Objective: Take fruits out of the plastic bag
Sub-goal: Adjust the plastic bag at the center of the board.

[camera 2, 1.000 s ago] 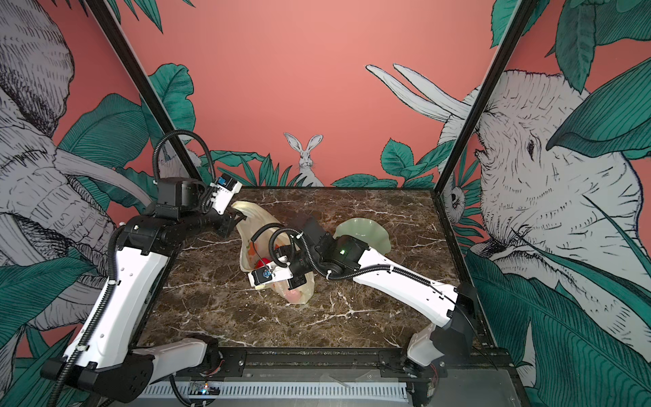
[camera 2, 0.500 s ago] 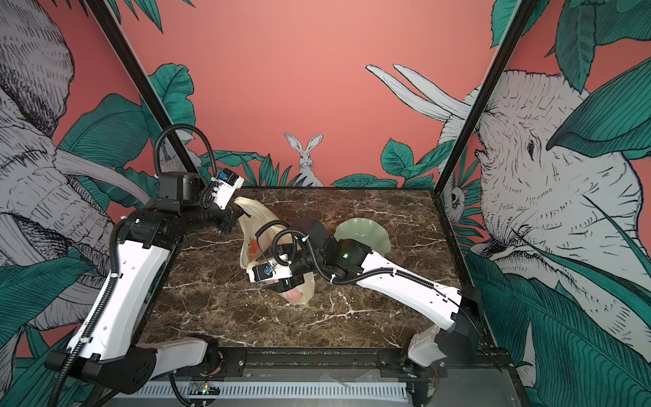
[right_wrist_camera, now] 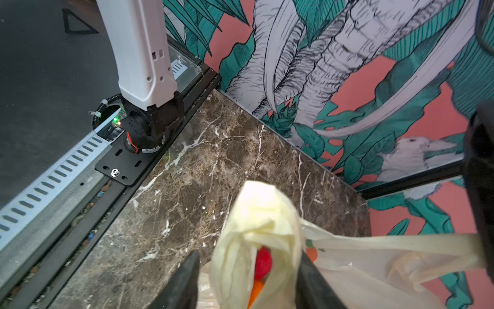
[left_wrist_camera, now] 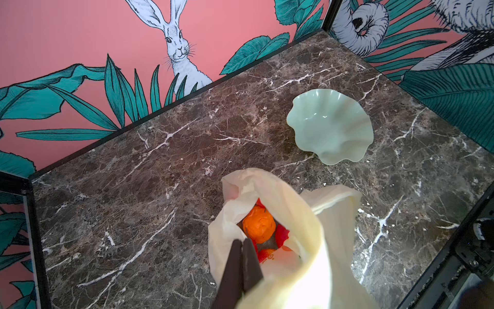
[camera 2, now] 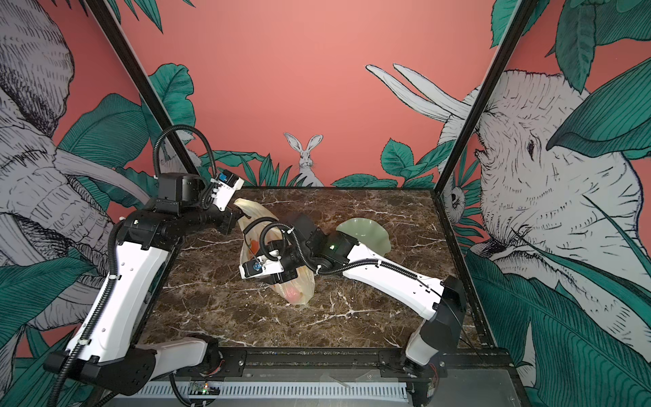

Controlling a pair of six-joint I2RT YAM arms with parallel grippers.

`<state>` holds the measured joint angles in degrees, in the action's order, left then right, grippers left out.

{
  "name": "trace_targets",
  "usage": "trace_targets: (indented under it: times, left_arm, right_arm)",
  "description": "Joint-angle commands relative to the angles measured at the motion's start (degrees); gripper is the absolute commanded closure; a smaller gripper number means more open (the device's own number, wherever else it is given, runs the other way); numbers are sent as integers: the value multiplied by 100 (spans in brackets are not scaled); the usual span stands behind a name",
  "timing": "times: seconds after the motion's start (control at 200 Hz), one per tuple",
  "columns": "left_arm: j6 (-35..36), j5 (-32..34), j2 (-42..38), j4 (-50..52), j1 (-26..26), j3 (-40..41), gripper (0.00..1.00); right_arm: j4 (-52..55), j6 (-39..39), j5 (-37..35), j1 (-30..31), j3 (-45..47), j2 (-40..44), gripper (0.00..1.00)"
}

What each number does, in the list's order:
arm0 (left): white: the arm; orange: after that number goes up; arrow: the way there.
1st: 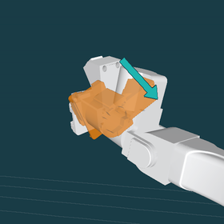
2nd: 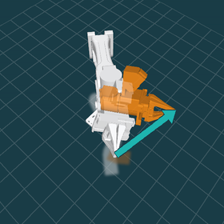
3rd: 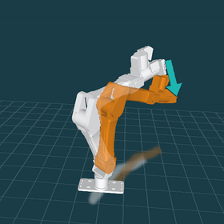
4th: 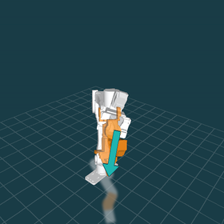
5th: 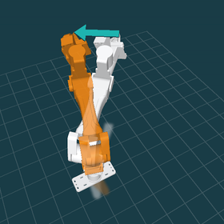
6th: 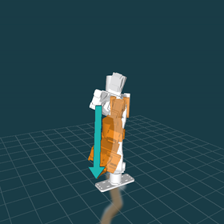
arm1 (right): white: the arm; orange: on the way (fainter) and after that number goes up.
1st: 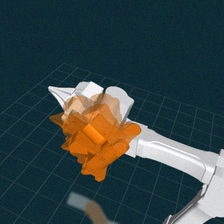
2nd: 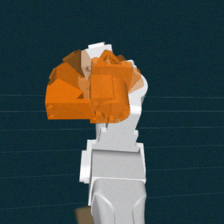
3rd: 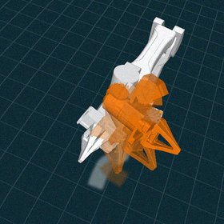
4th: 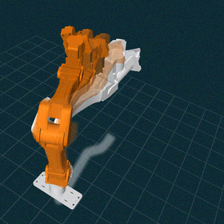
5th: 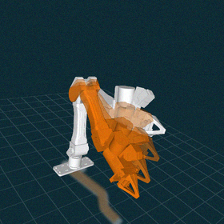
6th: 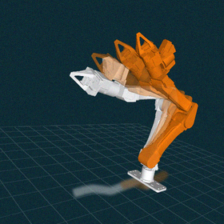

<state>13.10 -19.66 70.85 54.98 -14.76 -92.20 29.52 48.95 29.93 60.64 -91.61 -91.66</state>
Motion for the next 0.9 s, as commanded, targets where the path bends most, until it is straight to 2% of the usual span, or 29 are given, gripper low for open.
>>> trace_targets:
  times: [0.0,0.22,0.48,0.58,0.715,0.8,0.895]
  left_arm:
    - [107,-38,-175,225,-32,36,100]
    - [132,-24,-178,232,-33,115,100]
    - [144,-121,-125,311,-35,93,100]
    - [162,-76,-148,334,-34,89,100]
    - [173,63,-198,339,-28,99,100]
    - [158,236,-205,339,-34,114,100]
    - [75,579,-225,277,-37,117,100]
  right_arm:
    - [361,297,-109,-84,-149,34,42]
    - [698,243,98,-363,-563,-267,43]
    - [1011,415,344,-398,-1071,-714,43]
    - [1282,533,396,-405,-1373,-937,57]
    - [1488,654,322,-412,-1596,-1074,86]
    - [1416,682,160,-431,-1526,-1006,99]
    - [1152,651,29,-513,-1320,-837,100]
